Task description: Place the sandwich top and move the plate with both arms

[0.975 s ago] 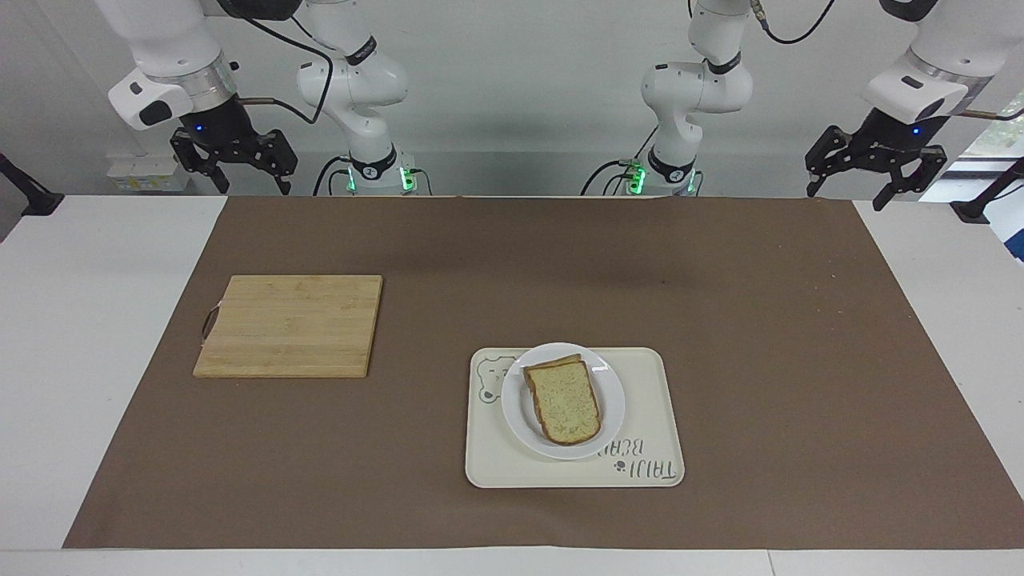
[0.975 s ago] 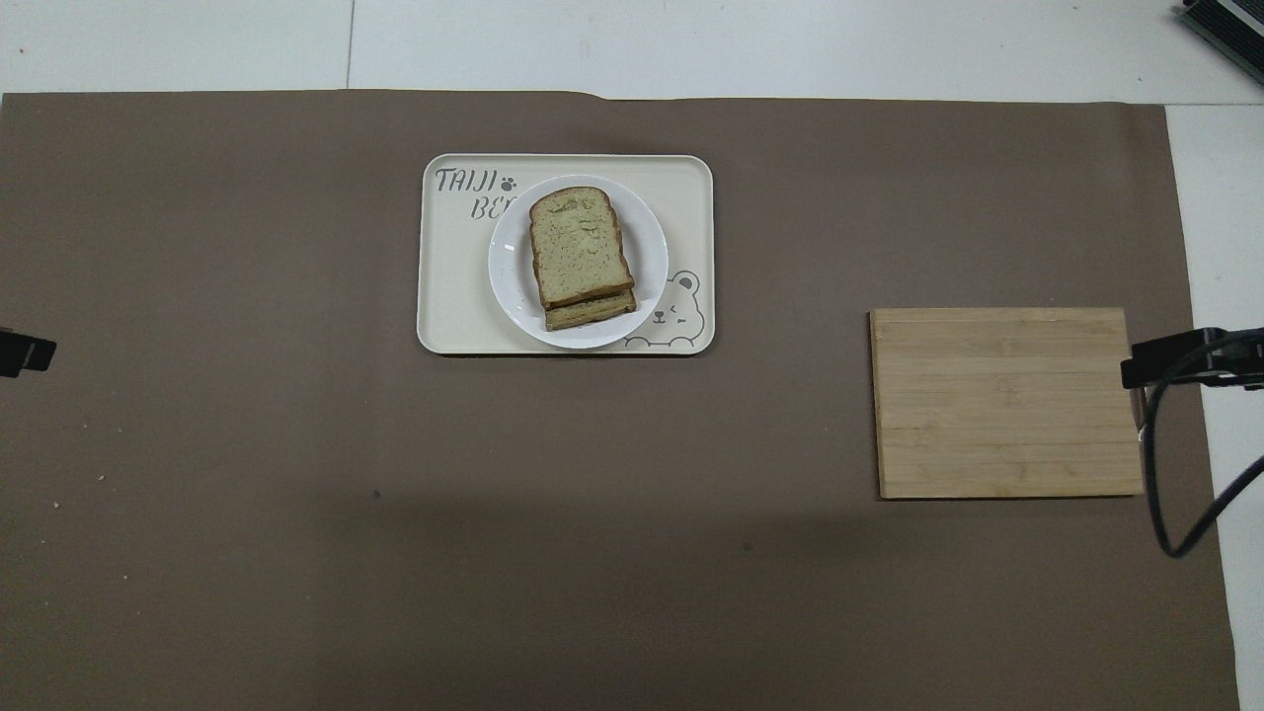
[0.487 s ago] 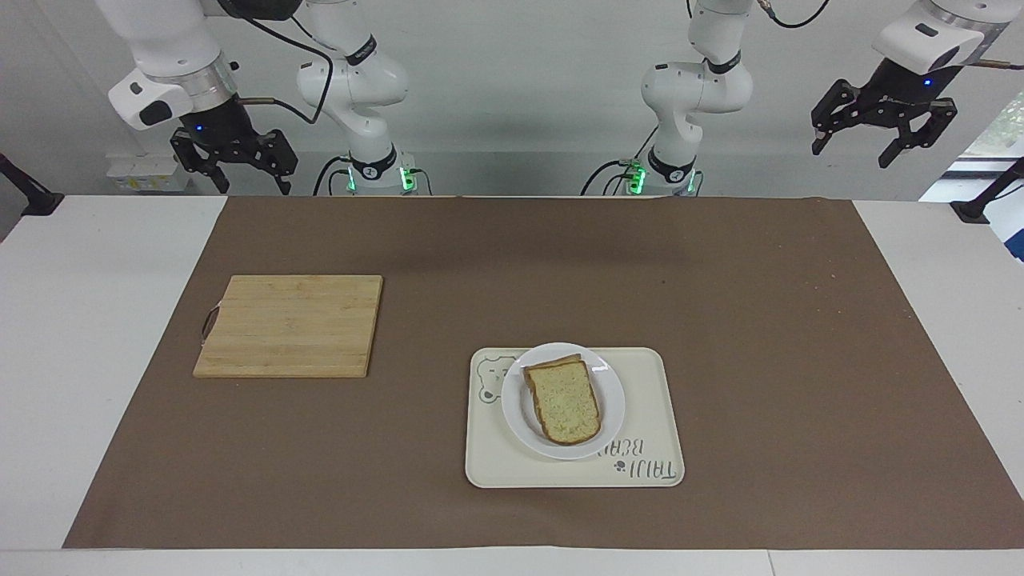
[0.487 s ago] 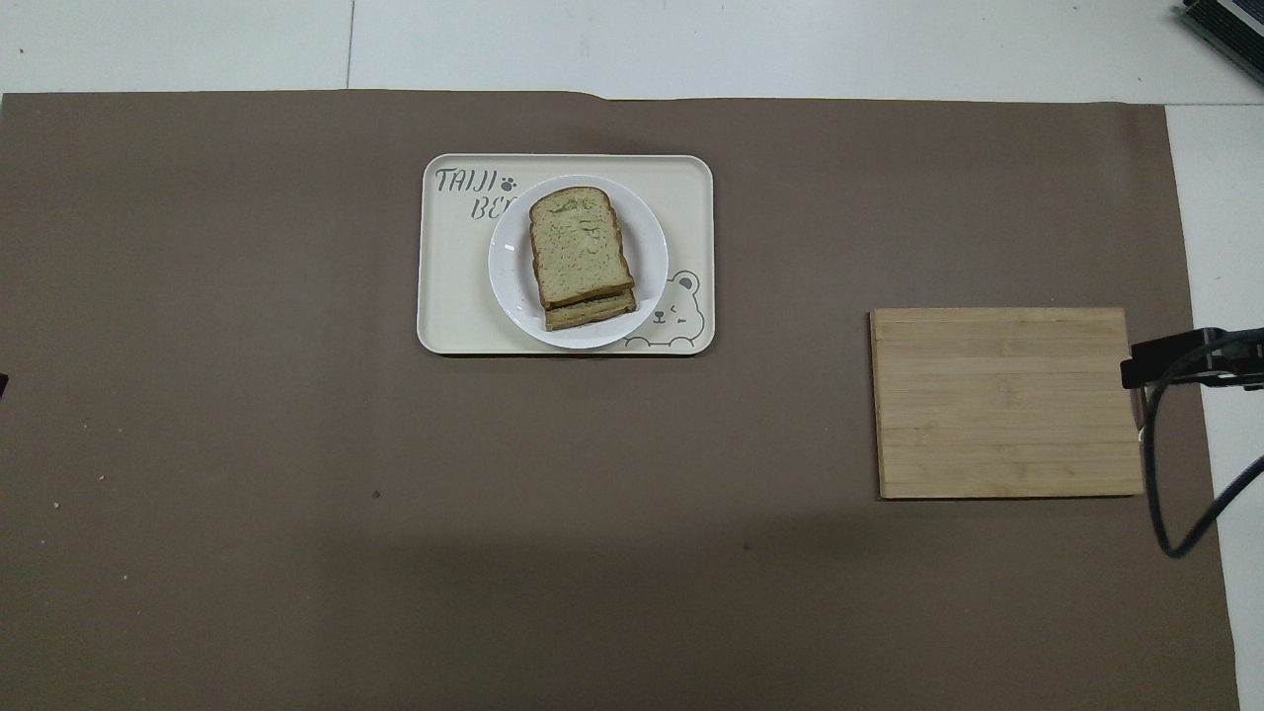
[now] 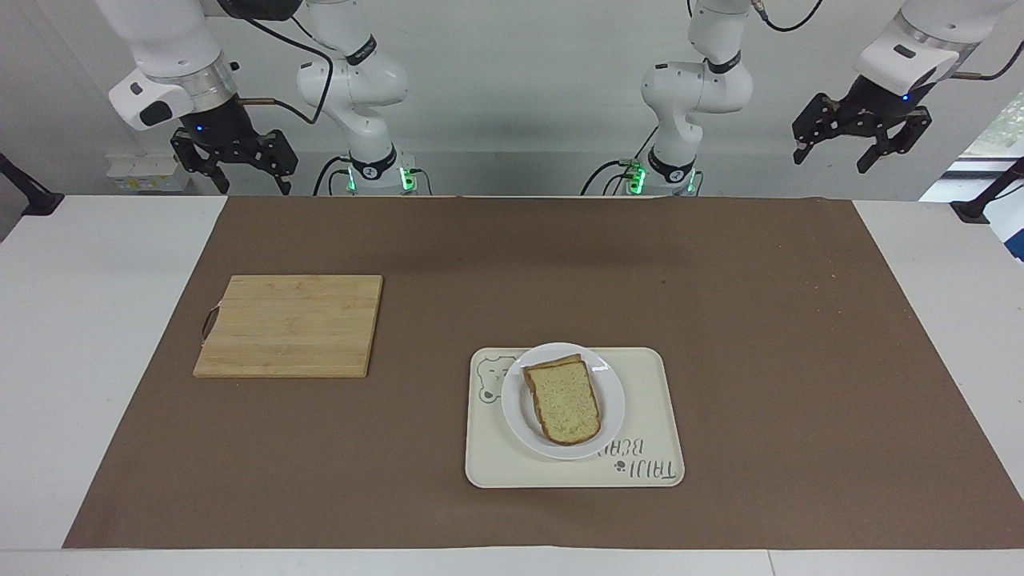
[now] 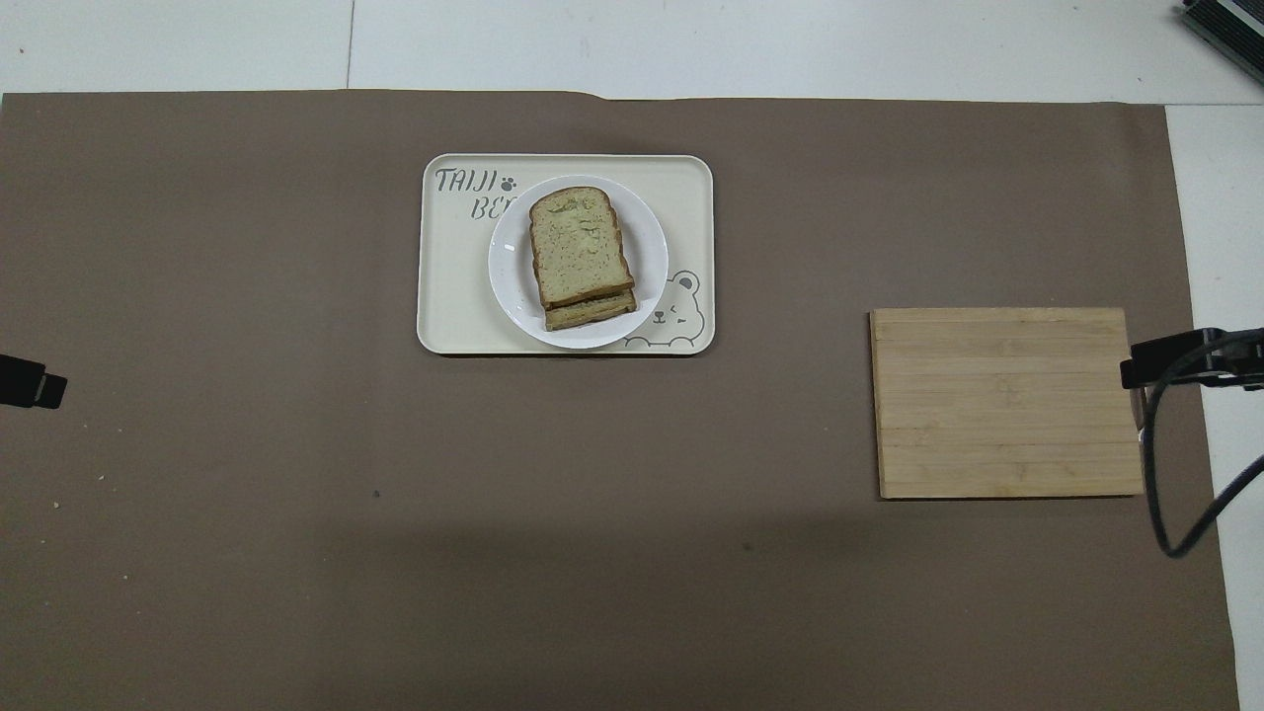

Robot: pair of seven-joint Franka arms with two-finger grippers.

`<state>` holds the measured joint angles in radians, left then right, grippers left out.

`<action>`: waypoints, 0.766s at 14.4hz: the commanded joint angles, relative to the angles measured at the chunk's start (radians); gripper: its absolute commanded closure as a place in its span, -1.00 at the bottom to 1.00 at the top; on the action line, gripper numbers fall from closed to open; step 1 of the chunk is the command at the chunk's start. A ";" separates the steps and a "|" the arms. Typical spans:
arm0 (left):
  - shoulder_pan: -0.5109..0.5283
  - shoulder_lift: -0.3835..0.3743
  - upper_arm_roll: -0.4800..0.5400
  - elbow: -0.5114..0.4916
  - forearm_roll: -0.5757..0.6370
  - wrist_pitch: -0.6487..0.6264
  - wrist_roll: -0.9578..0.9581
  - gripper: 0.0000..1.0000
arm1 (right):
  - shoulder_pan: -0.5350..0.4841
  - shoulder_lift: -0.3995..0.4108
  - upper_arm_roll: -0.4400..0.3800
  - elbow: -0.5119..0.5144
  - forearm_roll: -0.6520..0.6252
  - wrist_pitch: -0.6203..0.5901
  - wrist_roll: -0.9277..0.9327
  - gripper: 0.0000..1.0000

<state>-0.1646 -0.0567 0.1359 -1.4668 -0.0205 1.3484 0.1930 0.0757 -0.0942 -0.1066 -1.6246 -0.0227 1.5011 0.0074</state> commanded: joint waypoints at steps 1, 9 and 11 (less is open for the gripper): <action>-0.012 -0.106 -0.001 -0.165 0.011 0.103 -0.018 -1.00 | -0.002 -0.010 0.002 -0.020 0.001 0.024 -0.004 -1.00; -0.012 -0.106 -0.009 -0.161 0.011 0.098 -0.018 -1.00 | -0.002 -0.010 0.002 -0.020 0.003 0.024 -0.006 -1.00; -0.012 -0.101 -0.009 -0.156 0.013 0.098 -0.018 -1.00 | -0.002 -0.010 0.002 -0.020 0.003 0.025 -0.006 -1.00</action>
<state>-0.1649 -0.1336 0.1256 -1.5909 -0.0205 1.4207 0.1918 0.0757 -0.0942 -0.1066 -1.6247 -0.0227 1.5011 0.0074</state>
